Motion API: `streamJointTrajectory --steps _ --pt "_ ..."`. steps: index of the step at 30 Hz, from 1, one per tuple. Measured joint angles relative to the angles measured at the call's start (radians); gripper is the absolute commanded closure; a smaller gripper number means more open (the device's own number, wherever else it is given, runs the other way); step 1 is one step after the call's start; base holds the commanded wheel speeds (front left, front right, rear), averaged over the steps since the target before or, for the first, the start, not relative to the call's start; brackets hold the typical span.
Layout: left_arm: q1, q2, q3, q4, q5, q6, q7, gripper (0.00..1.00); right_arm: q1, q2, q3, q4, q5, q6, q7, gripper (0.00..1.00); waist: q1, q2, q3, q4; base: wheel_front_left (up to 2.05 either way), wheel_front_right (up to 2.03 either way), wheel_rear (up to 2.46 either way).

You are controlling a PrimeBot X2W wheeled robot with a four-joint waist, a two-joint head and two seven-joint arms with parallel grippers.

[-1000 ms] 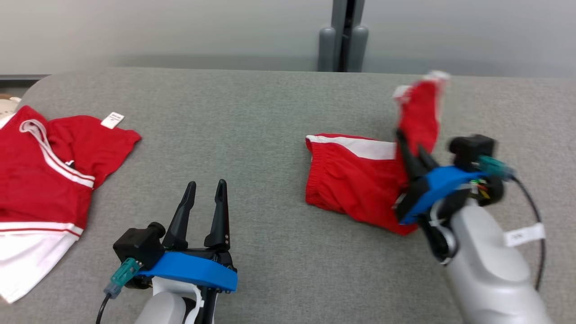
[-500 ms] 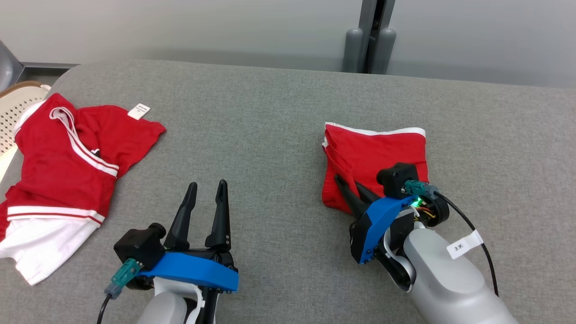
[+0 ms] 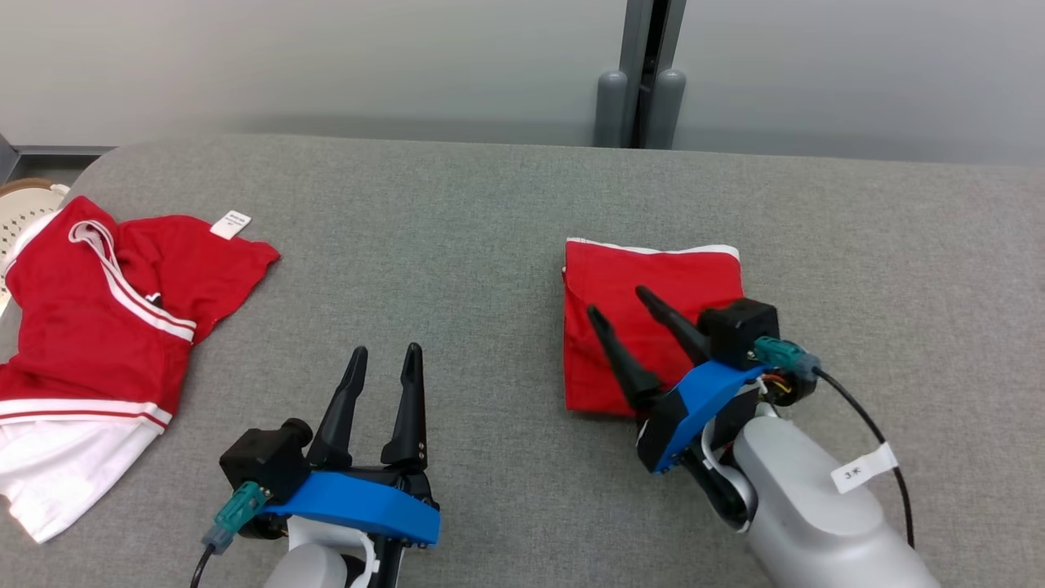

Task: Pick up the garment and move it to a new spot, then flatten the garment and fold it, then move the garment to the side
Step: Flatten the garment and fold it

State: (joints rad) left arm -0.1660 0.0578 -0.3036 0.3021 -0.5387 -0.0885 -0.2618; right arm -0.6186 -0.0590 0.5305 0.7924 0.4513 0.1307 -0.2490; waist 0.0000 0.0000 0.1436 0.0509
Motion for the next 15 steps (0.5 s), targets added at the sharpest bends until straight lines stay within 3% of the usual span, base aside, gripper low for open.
streamJointTrajectory --steps 8,10,11,13,15 --pt "0.001 -0.002 -0.002 -0.001 0.011 0.000 0.000 0.00 0.019 -0.034 -0.153 -0.005 -0.139 0.000 -0.013 0.00 0.0000 0.0000 0.004 0.005 0.00 0.00 0.00" --pt "0.001 -0.002 -0.002 -0.001 0.012 0.000 0.000 0.00 0.018 -0.029 -0.153 0.017 -0.181 0.000 -0.013 0.63 0.0000 0.0000 0.009 0.013 0.00 0.00 0.00" --pt "0.001 -0.002 -0.002 0.000 0.013 0.000 0.000 0.00 0.015 -0.024 -0.150 0.033 -0.199 0.000 -0.013 0.72 0.0000 0.0000 0.012 0.017 0.00 0.00 0.00" --pt "-0.002 -0.003 -0.002 0.003 0.017 -0.001 0.000 0.00 0.002 -0.014 -0.143 0.065 -0.222 0.000 -0.013 1.00 0.0000 0.0000 0.017 0.028 0.00 0.00 0.00" --pt "-0.005 -0.003 -0.002 0.005 0.018 -0.002 0.000 0.00 -0.020 -0.006 -0.125 0.099 -0.236 0.000 -0.013 1.00 0.0000 0.0000 0.022 0.040 0.00 0.00 0.00"
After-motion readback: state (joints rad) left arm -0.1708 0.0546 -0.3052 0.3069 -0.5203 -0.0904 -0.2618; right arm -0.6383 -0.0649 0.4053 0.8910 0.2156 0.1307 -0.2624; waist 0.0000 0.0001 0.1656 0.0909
